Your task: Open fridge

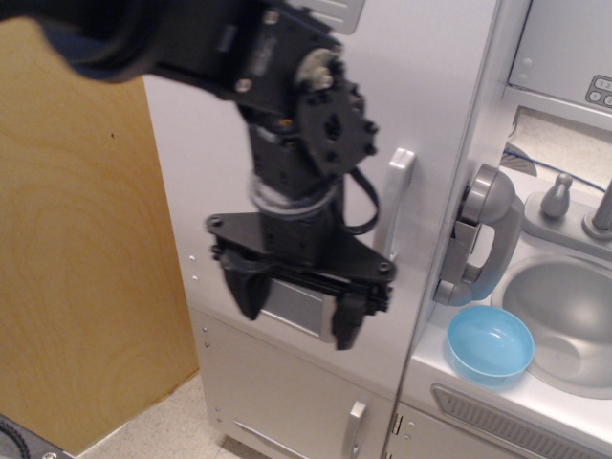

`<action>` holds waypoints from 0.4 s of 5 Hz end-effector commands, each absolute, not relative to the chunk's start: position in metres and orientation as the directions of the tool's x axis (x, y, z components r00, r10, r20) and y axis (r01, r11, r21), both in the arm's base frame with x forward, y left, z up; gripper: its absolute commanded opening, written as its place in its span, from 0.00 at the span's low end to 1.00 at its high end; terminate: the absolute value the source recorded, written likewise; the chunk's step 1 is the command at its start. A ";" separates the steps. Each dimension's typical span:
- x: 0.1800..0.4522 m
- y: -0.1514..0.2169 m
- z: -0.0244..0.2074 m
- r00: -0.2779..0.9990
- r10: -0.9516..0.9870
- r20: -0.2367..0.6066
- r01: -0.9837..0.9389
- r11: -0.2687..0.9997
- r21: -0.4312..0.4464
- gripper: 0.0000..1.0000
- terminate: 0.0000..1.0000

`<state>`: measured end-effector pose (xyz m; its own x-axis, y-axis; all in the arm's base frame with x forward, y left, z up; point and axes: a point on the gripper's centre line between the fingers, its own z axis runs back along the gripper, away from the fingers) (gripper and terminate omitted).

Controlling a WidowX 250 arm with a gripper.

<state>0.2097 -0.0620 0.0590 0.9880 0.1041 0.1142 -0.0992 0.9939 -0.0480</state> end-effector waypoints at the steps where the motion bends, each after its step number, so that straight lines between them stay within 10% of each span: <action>1: 0.250 -0.082 0.060 0.975 0.086 0.206 -0.071 0.994 -0.080 1.00 0.00; 2: 0.262 -0.090 0.059 0.966 0.094 0.242 -0.077 0.994 -0.080 1.00 0.00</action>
